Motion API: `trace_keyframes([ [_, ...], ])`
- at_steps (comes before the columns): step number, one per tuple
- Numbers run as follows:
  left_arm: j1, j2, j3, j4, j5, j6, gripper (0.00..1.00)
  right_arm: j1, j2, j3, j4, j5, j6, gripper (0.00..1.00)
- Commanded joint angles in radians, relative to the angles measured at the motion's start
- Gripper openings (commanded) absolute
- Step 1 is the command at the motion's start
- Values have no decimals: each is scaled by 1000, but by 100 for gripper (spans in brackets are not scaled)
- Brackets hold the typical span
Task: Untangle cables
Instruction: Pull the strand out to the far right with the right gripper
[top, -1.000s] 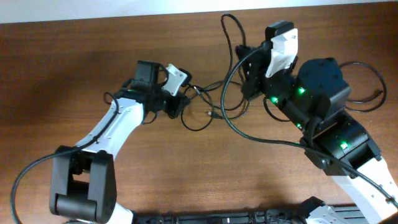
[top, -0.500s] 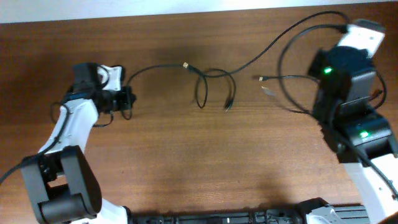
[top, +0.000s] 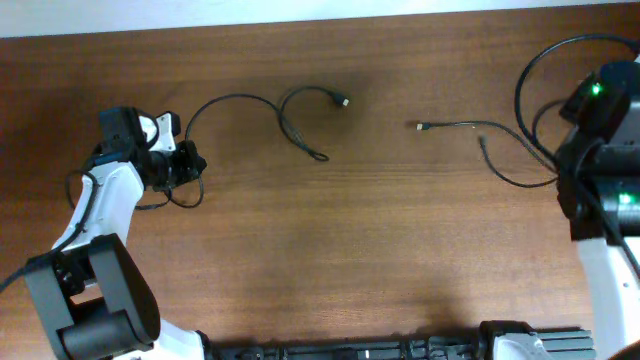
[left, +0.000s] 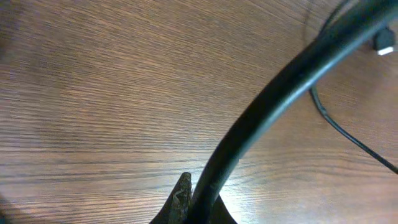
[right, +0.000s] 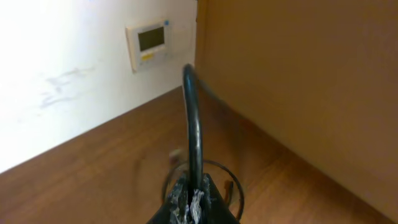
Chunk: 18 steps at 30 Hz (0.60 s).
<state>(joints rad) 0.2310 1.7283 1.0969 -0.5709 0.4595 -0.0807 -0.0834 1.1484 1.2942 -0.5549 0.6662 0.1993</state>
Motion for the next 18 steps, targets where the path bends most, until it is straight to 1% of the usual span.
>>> trace_keyframes([
  [1,-51,-6,-4,-2,95,-16,0,-23,53,14,-8,-19,-1,4],
  [5,-131,-6,-4,5,95,-9,0,-55,122,14,-17,-88,-1,4],
  [11,-293,-6,-4,29,90,52,0,-135,208,14,-16,-254,0,4],
  [13,-339,-6,-4,37,57,52,0,-169,229,14,-17,-261,24,4],
  [18,-429,-6,-4,39,-30,51,0,-269,253,14,-34,-333,31,4],
])
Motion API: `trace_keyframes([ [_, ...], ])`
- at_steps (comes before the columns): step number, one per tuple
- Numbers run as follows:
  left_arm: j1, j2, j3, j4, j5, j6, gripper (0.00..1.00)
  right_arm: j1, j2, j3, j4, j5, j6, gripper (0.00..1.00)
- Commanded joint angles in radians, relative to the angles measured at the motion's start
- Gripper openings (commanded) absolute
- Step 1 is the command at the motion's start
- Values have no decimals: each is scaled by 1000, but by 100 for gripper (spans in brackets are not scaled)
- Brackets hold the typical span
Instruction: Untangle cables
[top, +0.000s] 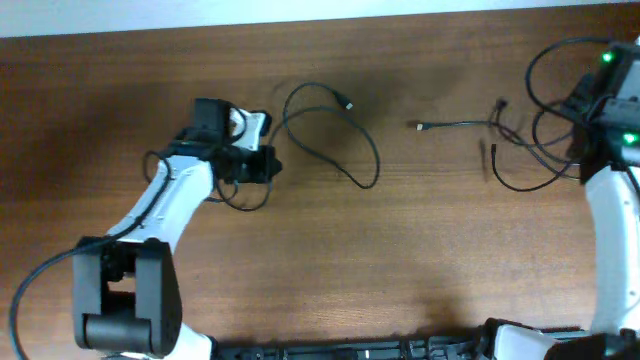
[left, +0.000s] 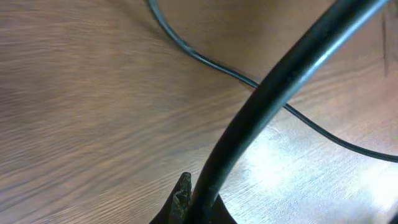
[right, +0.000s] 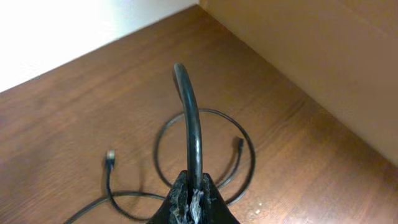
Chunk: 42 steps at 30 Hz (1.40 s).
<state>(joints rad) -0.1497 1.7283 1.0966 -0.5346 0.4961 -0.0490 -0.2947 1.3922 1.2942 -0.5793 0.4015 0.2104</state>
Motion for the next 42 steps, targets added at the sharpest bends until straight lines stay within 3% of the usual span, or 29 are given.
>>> trace_keyframes([
  [1,-61,-6,-4,3,-80,20,0,-75,10,14,-13,-83,39,4],
  [2,-72,-6,-4,3,-92,19,0,-96,10,14,-17,-103,63,6],
  [4,-93,-6,-4,3,-112,20,0,-128,10,14,-17,-196,68,65],
  [5,-95,-6,-4,3,-112,19,0,-133,10,14,-17,-256,68,82],
  [12,-95,-6,-4,3,-108,19,0,-130,10,13,-106,-639,68,100],
  [17,-97,-6,-4,59,100,27,0,-126,11,13,-249,-775,68,98],
  [20,-122,-6,-4,90,448,230,0,-90,12,13,-276,-776,67,99],
  [22,-144,-6,-4,89,532,302,0,-48,12,13,-278,-777,39,98],
  [24,-162,-6,-4,89,458,302,30,10,13,13,-278,-784,-15,99],
  [27,-168,-6,-4,69,311,301,63,103,24,13,-278,-784,-100,99],
  [31,-168,-6,-4,40,205,301,71,222,62,13,-306,-783,-167,98],
  [34,-168,-6,-4,23,112,301,66,286,106,13,-342,-774,-181,98],
  [42,-88,-6,-4,-13,-189,151,66,394,257,12,-411,-769,-173,99],
])
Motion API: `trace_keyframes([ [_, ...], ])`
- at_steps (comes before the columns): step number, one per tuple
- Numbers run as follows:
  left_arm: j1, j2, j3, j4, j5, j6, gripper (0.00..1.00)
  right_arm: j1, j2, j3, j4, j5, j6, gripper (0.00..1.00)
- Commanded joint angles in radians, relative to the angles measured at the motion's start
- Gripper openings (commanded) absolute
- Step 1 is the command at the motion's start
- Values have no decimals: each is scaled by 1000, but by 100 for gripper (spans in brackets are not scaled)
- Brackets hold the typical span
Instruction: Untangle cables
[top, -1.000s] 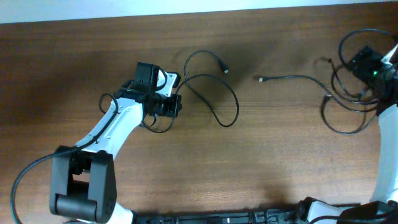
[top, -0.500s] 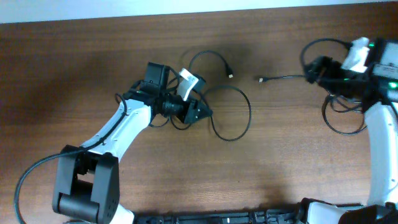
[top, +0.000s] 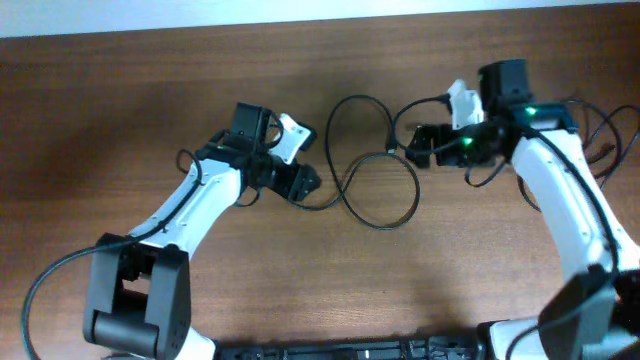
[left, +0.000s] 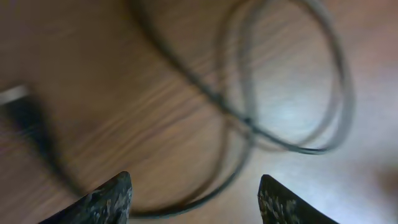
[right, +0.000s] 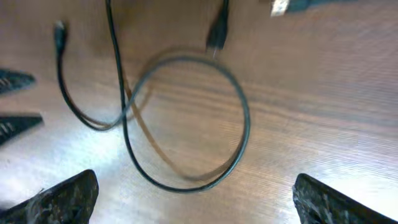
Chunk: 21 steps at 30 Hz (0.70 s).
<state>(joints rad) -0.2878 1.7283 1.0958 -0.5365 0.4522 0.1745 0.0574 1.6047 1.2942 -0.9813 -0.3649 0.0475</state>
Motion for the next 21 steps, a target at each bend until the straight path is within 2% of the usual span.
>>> trace_keyframes([
  [1,72,-6,-3,-14,-158,-86,66,61,63,12,-10,-2,-10,100],
  [5,154,-6,-3,-29,-161,-146,69,130,114,12,-2,-2,-10,100],
  [10,226,-6,-3,-60,-161,-153,73,215,185,11,-11,-1,-11,100],
  [21,240,-6,-3,-64,-161,-153,74,386,254,-22,3,44,-149,94],
])
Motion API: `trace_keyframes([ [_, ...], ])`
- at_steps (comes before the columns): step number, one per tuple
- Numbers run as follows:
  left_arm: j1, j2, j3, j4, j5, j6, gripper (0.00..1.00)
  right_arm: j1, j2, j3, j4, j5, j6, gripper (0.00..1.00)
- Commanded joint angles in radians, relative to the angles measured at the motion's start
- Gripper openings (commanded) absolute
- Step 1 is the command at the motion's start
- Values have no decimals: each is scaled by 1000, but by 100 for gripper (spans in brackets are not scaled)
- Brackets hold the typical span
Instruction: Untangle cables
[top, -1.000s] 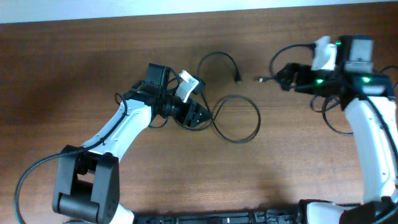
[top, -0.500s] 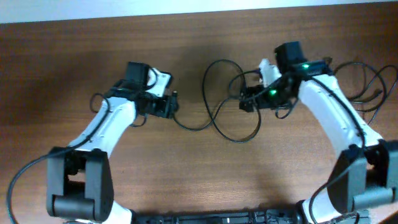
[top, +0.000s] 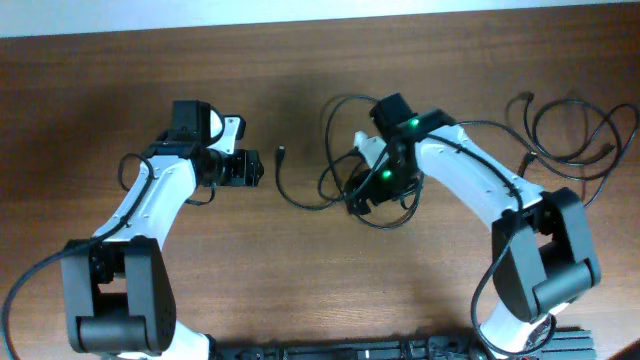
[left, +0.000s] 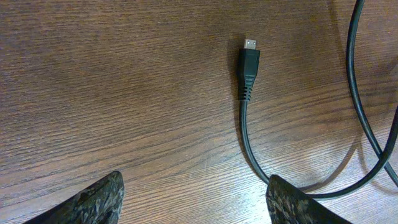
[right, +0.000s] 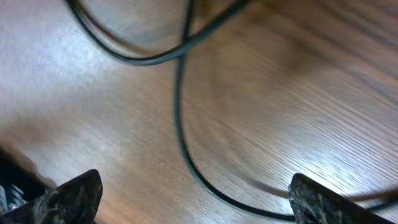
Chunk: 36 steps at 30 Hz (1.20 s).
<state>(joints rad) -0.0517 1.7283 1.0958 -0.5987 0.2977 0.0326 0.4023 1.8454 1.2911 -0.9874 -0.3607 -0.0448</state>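
Note:
Thin black cables lie in overlapping loops (top: 345, 150) at the table's middle. One free end, a small black plug (top: 281, 153), points away from the loops; the left wrist view shows this plug (left: 249, 62) with its cable (left: 249, 146) curving off to the right. My left gripper (top: 250, 168) stands open just left of the plug, nothing between its fingers (left: 99, 199). My right gripper (top: 358, 192) hovers open over the loops, with a strand of cable (right: 180, 130) running under it on the wood. Which cable each loop belongs to cannot be told.
More black cable lies coiled at the far right (top: 565, 125) near the table's edge. The brown wooden table (top: 300, 280) has bare wood along the front and on the far left.
My left gripper has drawn back to the left and now faces the free plug. My right gripper has moved left from the right of the loops to above them. Both stay open.
Both grippers were first shut on cables, far apart at the table's two sides. Then the left one stood nearer the middle with its cable. Later both were open beside loops lying at the centre. Now the left is back left and the right is over the loops.

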Motion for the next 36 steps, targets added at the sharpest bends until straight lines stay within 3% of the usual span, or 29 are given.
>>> trace_keyframes([
  [1,3,-6,-3,-2,-6,-11,73,59,14,-32,21,89,-56,93],
  [5,3,-6,-3,-2,-6,-11,74,88,14,-80,87,188,-56,82],
  [14,3,-6,-3,-8,-7,-11,74,90,14,-205,200,219,-56,81],
  [20,3,-6,-3,-8,-6,-11,74,90,14,-211,198,212,-52,41],
  [30,3,-6,-3,-8,-6,-11,74,90,12,-190,194,105,-52,25],
  [32,3,-6,-3,-8,-6,-11,74,90,10,-156,175,87,-52,12],
  [36,3,-6,-3,-8,-6,-11,74,89,-11,-51,104,48,-52,4],
])
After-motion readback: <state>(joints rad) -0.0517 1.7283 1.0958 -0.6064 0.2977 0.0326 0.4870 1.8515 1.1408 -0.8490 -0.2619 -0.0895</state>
